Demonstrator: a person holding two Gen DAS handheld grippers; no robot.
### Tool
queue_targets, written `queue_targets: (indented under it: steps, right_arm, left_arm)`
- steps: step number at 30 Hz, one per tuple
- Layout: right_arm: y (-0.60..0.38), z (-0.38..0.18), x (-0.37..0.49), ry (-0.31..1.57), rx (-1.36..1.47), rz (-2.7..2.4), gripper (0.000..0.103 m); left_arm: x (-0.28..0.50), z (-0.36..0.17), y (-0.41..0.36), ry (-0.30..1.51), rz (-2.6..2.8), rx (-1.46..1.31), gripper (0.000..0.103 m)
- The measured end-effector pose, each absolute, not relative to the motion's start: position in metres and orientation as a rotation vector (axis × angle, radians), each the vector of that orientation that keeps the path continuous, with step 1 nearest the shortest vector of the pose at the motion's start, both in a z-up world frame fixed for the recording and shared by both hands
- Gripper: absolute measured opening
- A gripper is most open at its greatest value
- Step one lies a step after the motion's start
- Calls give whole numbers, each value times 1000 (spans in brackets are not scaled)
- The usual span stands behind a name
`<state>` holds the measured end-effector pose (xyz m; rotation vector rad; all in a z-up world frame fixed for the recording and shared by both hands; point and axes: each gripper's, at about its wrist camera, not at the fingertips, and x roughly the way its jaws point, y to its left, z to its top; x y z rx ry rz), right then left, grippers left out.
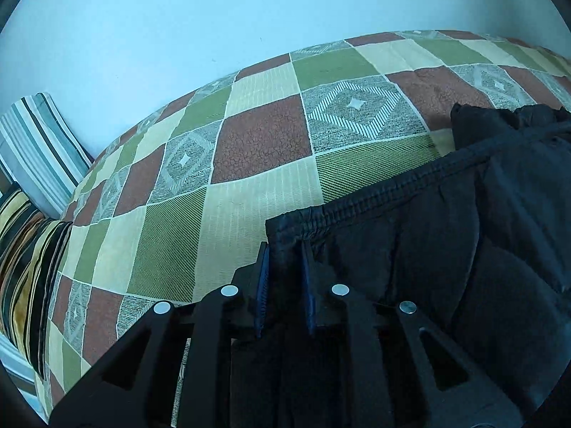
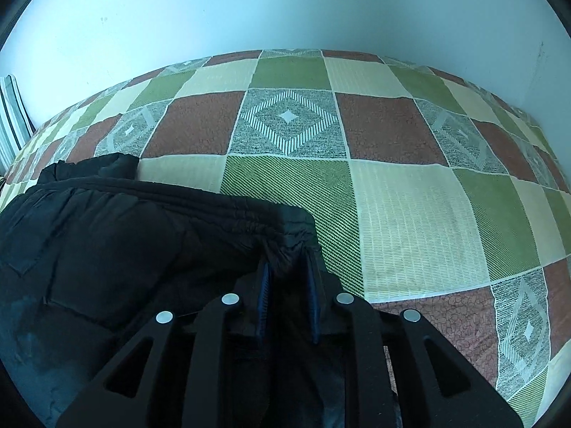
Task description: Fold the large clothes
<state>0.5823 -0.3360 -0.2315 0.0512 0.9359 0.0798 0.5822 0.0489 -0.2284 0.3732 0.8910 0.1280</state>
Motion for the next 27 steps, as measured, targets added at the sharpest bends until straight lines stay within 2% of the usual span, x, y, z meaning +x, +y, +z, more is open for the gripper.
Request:
queue_targets:
  steps: [3,4,5,6,7,12,17,22,27]
  right_arm:
    - [-337,-227,581,933,48,60,29]
    - [-338,-224,580,932,50,53,35]
    - [-340,-221,578,930,51,42,40]
    - [-343,-215,574,923,52,24,42]
    - [-345,-209,570,914,55,11,43]
    - [-347,-170,537,843,149,-30,43]
    - [-304,-147,523,818,210,23,43]
    - [-241,-156,536,842,174,82,43]
    - [-216,-187,546,870,103,47,43]
  left_arm:
    - [580,-220,50,878,143,376,25]
    - [578,-215,53,875,156,366,37]
    - [575,-211,56,872,175,359,44]
    - [572,-206,60,866,187,343,56]
    - [566,-197,66,861,185,309,59]
    - [535,-156,67,821,176,219,62]
    - [512,-132,22,810,87,112,68]
    - [513,-155,-36,824,38,86,68]
    - [526,-198,-55,883,105,157,68]
